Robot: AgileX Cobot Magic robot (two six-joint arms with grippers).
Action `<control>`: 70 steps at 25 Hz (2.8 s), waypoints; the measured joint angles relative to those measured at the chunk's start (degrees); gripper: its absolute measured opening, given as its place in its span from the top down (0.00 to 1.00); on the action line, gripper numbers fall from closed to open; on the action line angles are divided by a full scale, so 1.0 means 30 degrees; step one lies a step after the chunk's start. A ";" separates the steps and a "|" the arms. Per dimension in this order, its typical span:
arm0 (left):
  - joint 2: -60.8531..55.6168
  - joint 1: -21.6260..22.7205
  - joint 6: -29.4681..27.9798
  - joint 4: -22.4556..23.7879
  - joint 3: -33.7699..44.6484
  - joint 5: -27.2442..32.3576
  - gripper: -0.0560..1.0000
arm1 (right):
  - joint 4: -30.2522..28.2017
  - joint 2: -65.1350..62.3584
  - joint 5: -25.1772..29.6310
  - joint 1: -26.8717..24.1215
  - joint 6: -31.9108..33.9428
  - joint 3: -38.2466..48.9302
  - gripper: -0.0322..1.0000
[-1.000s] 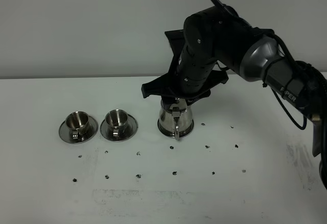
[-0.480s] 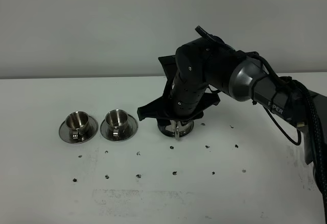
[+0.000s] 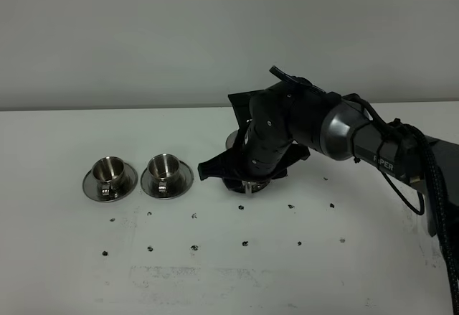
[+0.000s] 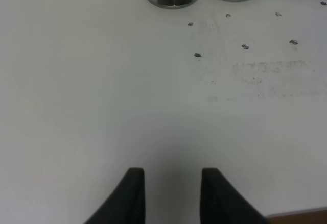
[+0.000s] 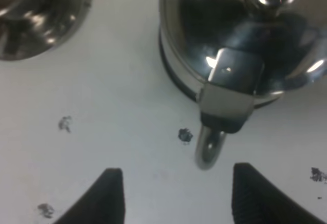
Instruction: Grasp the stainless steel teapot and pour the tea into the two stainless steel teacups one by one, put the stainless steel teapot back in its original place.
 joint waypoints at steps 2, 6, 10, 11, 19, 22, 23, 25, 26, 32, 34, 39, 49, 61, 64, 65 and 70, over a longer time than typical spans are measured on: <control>0.0000 0.0000 0.0000 0.0000 0.0000 0.0000 0.68 | -0.0234 0.0000 -0.0412 -0.0057 0.0182 0.0325 0.53; 0.0000 0.0000 0.0000 0.0000 0.0000 0.0000 0.68 | -0.0823 0.0218 -0.1001 -0.0204 0.0482 0.0475 0.53; 0.0000 0.0000 0.0000 0.0000 0.0000 0.0000 0.68 | -0.1422 0.0329 -0.1389 -0.0367 0.0858 0.0479 0.53; 0.0000 0.0000 0.0000 0.0000 0.0000 0.0000 0.68 | -0.1572 0.0329 -0.1389 -0.0428 0.0885 0.0479 0.53; 0.0000 0.0000 0.0000 0.0000 0.0000 0.0000 0.68 | -0.2867 0.0329 -0.0881 -0.0951 0.1219 0.0479 0.53; 0.0000 0.0000 0.0000 0.0000 0.0000 0.0000 0.68 | -0.3174 0.0329 -0.0602 -0.1045 0.1257 0.0479 0.53; 0.0000 0.0000 0.0000 0.0000 0.0000 0.0000 0.68 | -0.3391 0.0329 -0.0507 -0.1074 0.1257 0.0479 0.53; 0.0000 0.0000 0.0000 0.0000 0.0000 0.0000 0.68 | -0.3634 0.0329 -0.0267 -0.1113 0.1257 0.0479 0.53; 0.0000 0.0000 0.0000 0.0000 0.0000 0.0000 0.68 | -0.3673 0.0329 -0.0121 -0.1136 0.1257 0.0479 0.53; 0.0000 0.0000 0.0000 0.0000 0.0000 0.0000 0.68 | -0.3632 0.0277 0.1408 -0.1151 0.0907 0.0479 0.53; 0.0000 0.0000 0.0000 0.0000 0.0000 0.0000 0.68 | -0.3466 -0.0078 0.2016 -0.1109 0.0482 0.0479 0.53; 0.0000 0.0000 0.0000 0.0000 0.0000 0.0000 0.68 | -0.3132 -0.2179 0.2464 -0.0567 -0.2957 0.0479 0.53; 0.0000 0.0000 0.0000 0.0000 0.0000 0.0000 0.68 | -0.1749 -0.1766 0.3568 -0.0667 -0.7001 -0.2069 0.53; 0.0000 0.0000 0.0000 0.0000 0.0000 0.0000 0.68 | -0.1433 0.1781 0.6575 -0.1163 -0.7001 -0.7234 0.53; 0.0000 0.0000 0.0000 0.0000 0.0000 0.0000 0.68 | -0.1433 0.2012 0.6612 -0.1163 -0.7001 -0.7284 0.53; 0.0000 0.0000 0.0000 0.0000 0.0000 0.0000 0.68 | -0.1433 0.2072 0.6612 -0.1163 -0.7001 -0.7320 0.53; 0.0000 0.0000 0.0000 0.0000 0.0000 0.0007 0.68 | -0.1417 0.2606 0.6595 -0.1314 -0.7060 -0.7318 0.53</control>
